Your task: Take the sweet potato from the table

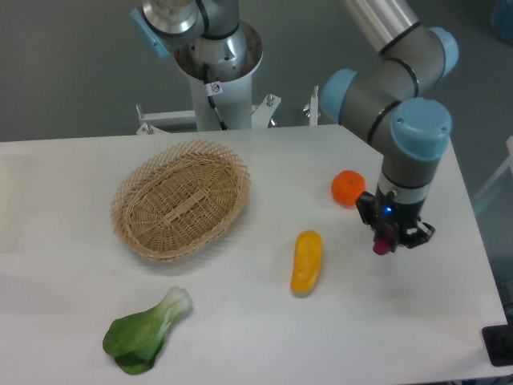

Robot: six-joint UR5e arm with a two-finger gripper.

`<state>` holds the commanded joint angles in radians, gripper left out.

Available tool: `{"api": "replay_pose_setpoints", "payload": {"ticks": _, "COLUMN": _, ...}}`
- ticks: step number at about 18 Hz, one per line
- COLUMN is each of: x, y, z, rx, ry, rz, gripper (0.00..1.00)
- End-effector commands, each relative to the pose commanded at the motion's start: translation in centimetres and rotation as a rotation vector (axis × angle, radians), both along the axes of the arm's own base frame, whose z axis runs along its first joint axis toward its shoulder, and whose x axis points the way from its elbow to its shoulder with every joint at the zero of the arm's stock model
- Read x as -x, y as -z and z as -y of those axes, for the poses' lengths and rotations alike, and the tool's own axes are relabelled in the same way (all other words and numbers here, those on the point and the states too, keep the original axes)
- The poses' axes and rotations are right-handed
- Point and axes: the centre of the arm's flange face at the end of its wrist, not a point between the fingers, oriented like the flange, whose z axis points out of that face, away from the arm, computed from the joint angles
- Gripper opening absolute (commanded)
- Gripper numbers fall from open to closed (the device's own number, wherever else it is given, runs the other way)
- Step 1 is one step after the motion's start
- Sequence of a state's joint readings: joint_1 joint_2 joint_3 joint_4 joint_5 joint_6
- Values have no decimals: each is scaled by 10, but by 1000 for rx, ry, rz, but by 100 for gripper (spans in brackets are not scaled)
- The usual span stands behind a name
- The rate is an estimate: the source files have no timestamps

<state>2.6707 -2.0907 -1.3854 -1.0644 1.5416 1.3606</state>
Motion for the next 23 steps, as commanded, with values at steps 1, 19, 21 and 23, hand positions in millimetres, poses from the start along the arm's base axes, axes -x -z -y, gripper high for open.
{"api": "replay_pose_setpoints", "payload": {"ticks": 1, "x": 4, "y": -1, "z": -1, "rx": 10, "ry": 0, "rz": 0, "gripper": 19}}
{"api": "replay_pose_setpoints", "payload": {"ticks": 19, "x": 28, "y": 1, "z": 0, "rx": 32, "ry": -16, "rz": 16, "gripper": 19}}
{"api": "replay_pose_setpoints", "payload": {"ticks": 21, "x": 28, "y": 1, "z": 0, "rx": 32, "ry": -16, "rz": 16, "gripper": 19}}
{"api": "replay_pose_setpoints", "payload": {"ticks": 23, "x": 28, "y": 1, "z": 1, "rx": 33, "ry": -14, "rz": 18, "gripper": 19}}
